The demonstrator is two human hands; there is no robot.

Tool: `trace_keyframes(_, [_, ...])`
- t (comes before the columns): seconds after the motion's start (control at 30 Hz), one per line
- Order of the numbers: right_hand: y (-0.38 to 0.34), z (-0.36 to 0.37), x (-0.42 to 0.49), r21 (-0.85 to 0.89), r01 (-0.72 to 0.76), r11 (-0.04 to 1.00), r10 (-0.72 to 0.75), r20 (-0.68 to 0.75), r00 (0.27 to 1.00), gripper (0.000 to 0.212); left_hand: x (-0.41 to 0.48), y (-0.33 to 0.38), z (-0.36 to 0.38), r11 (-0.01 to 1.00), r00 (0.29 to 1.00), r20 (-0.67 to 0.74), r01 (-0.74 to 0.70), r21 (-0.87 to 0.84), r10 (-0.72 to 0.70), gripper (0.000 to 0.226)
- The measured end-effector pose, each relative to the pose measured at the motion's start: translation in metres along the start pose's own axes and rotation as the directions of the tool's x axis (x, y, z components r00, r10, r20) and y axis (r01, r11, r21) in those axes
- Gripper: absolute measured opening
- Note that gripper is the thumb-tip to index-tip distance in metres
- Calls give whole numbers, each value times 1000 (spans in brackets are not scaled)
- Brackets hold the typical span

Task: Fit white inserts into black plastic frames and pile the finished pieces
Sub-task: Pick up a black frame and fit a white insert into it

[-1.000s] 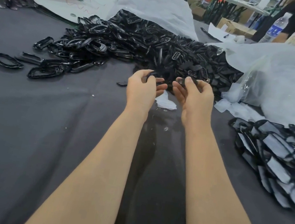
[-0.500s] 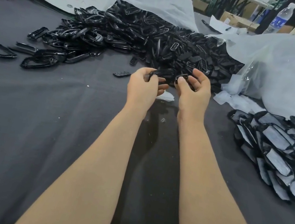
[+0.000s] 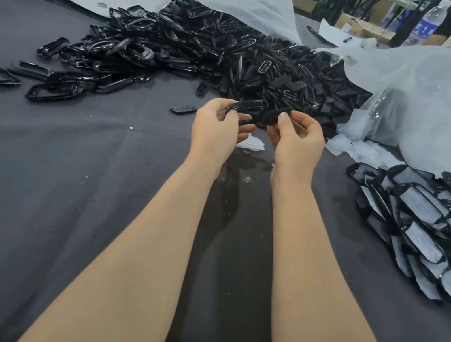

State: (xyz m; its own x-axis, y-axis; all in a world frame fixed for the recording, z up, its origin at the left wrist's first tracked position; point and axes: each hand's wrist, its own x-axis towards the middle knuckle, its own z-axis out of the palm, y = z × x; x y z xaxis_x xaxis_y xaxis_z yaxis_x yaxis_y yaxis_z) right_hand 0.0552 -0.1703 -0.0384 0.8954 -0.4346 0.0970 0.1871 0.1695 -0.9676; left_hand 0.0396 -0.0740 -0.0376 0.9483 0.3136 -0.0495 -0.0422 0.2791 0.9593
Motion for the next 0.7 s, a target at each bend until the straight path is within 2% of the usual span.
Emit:
trace_keyframes(0.1, [-2, 1, -1, 75, -24, 997, 21, 31, 999, 17, 0, 0, 0, 1000, 1000, -4, 7, -2, -7, 24])
trace_keyframes(0.2, [-4, 0, -3, 58, -20, 998, 17, 40, 999, 14, -1, 1, 1, 1000, 1000, 5, 12, 0, -12, 23])
trace_keyframes(0.37, [-2, -1, -2, -114, 95, 989, -85, 84, 993, 12, -3, 3, 2, 1000, 999, 30, 14, 1, -14, 18])
trace_keyframes(0.53, [-1, 3, -6, -186, 179, 966, -149, 166, 975, 16, -6, 2, 1, 995, 992, 105, -75, 63, 68, 14])
trace_keyframes(0.7, [4, 3, -5, -309, 228, 923, -192, 143, 971, 9, -7, 2, -1, 991, 988, 114, -114, 73, 105, 19])
